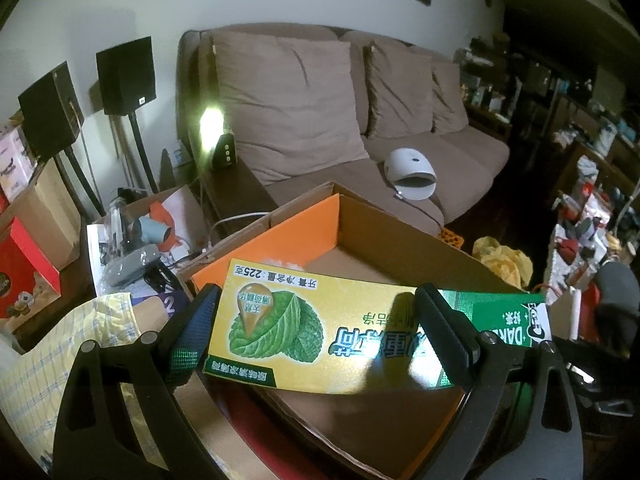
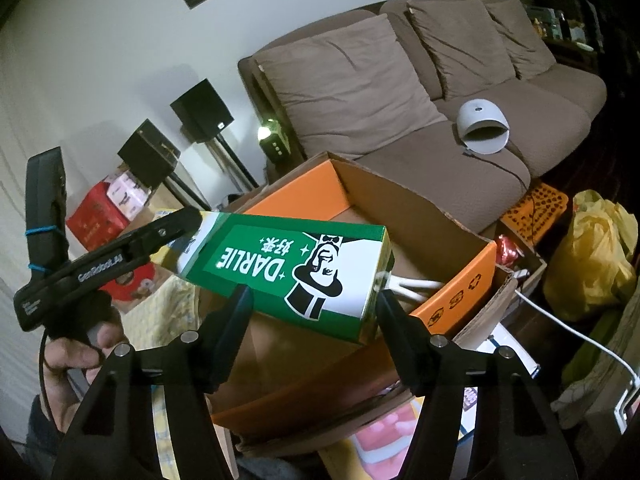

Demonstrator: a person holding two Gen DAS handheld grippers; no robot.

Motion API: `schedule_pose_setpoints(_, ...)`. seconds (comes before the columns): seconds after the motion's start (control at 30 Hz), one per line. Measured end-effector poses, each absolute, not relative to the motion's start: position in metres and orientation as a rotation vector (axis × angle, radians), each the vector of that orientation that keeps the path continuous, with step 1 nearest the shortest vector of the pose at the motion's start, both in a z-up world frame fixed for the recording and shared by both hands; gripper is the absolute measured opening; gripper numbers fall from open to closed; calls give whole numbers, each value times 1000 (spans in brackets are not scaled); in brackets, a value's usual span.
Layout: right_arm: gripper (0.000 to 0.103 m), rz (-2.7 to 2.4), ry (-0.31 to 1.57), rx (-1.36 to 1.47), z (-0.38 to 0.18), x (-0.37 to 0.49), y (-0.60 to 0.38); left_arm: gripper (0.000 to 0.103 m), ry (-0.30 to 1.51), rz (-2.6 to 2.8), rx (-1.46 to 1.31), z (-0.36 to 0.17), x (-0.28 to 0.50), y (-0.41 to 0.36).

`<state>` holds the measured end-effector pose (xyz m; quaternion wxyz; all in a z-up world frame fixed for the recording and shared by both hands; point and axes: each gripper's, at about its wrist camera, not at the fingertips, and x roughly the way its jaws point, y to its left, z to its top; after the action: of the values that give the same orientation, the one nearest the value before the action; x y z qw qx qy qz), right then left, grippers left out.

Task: Organize objects
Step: 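Lower the DARLIE box with both grippers into the orange box beside the duster, then set the DARLIE box down inside the box and open both grippers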

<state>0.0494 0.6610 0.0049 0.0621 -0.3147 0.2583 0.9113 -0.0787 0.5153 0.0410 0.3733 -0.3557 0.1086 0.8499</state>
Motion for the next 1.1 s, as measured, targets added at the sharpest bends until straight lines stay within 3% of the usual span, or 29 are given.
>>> schedule_pose_setpoints(0.2, 59, 2769, 727, -986, 6, 44, 651, 95, 347, 2225, -904, 35, -83, 519)
schedule_pose_setpoints(1.1, 59, 2770, 694, -1050, 3, 43, 649, 92, 338, 2223, -953, 22, -94, 525)
